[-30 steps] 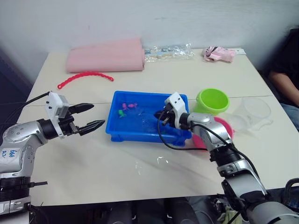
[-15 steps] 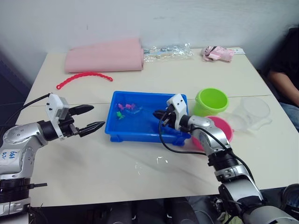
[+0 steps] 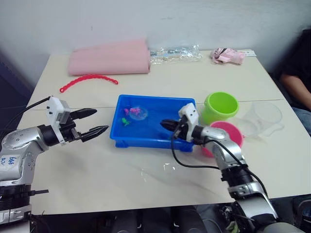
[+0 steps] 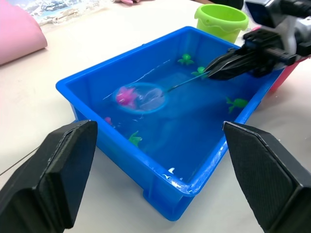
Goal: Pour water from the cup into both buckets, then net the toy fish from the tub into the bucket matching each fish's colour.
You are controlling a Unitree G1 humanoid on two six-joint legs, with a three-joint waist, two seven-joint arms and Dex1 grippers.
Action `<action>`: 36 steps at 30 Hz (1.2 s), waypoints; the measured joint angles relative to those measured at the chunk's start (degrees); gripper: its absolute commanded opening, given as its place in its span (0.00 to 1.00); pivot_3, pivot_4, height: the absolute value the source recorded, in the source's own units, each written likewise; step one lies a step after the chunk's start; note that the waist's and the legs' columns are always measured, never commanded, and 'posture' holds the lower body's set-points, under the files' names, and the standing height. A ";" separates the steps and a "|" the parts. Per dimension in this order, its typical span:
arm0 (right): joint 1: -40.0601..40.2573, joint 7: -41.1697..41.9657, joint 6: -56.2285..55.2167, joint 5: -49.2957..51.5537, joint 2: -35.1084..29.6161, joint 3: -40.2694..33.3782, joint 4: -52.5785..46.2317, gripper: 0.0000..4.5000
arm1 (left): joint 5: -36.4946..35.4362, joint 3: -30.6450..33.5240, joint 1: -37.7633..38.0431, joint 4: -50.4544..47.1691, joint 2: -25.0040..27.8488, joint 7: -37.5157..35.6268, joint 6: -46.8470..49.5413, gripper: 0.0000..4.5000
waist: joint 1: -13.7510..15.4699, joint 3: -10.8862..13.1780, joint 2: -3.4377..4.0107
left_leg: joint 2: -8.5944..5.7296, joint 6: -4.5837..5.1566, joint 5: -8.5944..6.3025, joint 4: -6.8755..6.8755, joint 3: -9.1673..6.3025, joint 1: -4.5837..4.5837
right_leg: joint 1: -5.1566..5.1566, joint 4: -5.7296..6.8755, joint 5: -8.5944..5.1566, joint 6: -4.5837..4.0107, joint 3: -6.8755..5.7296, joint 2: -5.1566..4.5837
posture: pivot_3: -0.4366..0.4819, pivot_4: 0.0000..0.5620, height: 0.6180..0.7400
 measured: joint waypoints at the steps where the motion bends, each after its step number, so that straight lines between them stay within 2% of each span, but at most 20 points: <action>1: 0.97 0.94 0.04 0.37 -1.47 -0.42 -1.74 0.00 | -0.11 0.02 -0.01 -0.08 -0.05 -0.36 -0.61 0.99 | 0.01 0.00 0.00 | 0.00 0.00 0.00 0.00 0.00 0.00 | 0.00 0.00 0.00 0.00 0.00 0.00 | 0.48 0.27 1.00; 8: 8.25 4.05 3.11 4.62 -11.05 -6.07 -14.64 0.00 | -3.27 -0.62 -3.63 -4.65 -0.32 -1.39 -0.29 0.99 | 0.22 -0.02 -0.05 | 0.00 0.01 0.00 0.00 0.00 0.03 | 0.06 -0.03 0.01 0.01 -0.01 -0.02 | 0.48 0.27 1.00; 13: 15.99 4.85 5.04 9.82 -13.42 -10.71 -22.88 0.00 | -3.98 -4.49 -6.87 -5.09 -1.83 -1.89 1.01 0.99 | 0.21 -0.02 -0.05 | 0.00 0.01 0.00 -0.02 0.02 0.04 | 0.05 -0.01 0.01 0.01 0.00 0.05 | 0.48 0.27 1.00; 19: 21.54 3.19 6.79 13.54 -16.00 -16.59 -29.50 0.00 | -4.01 -7.77 -11.03 -4.43 -3.10 -3.32 1.88 0.99 | 0.54 -0.02 -0.05 | -0.02 0.04 0.02 0.02 0.00 0.04 | 0.07 -0.02 0.01 0.03 -0.01 0.06 | 0.48 0.27 1.00; 28: 36.34 -0.42 10.99 23.54 -20.51 -36.94 -42.01 0.00 | -3.28 -14.58 -15.58 0.79 -9.08 -7.61 1.18 0.99 | 2.04 -0.01 -0.08 | -0.06 0.14 0.00 0.25 0.00 0.05 | 0.14 -0.16 0.04 0.07 0.02 0.06 | 0.48 0.27 1.00; 33: 46.49 -0.10 12.52 26.67 -22.38 -49.75 -45.42 0.00 | -2.93 -17.26 -17.37 2.72 -13.35 -8.73 0.32 0.99 | 2.99 -0.03 -0.11 | -0.07 0.19 -0.03 0.35 0.00 0.05 | 0.18 -0.16 0.05 0.10 0.04 0.07 | 0.48 0.27 1.00; 36: 50.16 0.64 11.82 26.42 -22.68 -54.13 -45.59 0.00 | -2.67 -18.25 -17.62 3.08 -14.58 -9.12 -0.21 0.99 | 3.02 -0.03 -0.11 | -0.05 0.19 -0.03 0.39 0.01 0.06 | 0.19 -0.15 0.06 0.11 0.05 0.09 | 0.48 0.27 1.00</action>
